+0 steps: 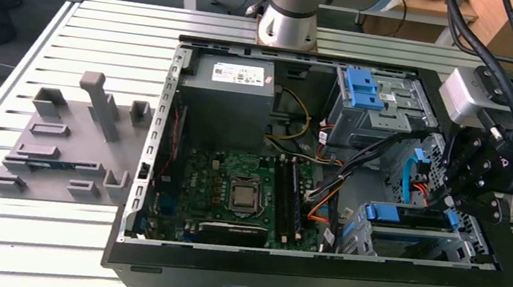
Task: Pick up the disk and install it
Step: 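Insert the second disk wire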
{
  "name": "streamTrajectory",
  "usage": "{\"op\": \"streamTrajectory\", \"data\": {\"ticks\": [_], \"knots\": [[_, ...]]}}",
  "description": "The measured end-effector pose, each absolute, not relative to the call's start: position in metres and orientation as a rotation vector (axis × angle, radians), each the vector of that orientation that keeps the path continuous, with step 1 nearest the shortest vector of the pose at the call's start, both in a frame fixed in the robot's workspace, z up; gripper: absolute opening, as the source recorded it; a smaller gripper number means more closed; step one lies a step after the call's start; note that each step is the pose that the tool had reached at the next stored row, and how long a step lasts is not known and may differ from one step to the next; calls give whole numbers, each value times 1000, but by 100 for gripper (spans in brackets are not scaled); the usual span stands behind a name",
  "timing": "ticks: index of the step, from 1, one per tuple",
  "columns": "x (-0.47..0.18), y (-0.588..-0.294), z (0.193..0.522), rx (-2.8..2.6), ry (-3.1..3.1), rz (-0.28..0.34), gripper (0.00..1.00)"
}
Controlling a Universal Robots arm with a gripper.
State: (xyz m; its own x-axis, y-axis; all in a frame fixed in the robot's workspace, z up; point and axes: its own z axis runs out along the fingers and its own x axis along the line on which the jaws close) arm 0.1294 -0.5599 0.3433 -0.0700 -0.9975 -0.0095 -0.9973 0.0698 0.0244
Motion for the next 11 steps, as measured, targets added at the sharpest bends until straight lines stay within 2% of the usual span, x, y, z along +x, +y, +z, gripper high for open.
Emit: {"op": "streamTrajectory", "data": {"ticks": [11], "knots": [[119,-560,343,2137,-2292,-34,11]]}}
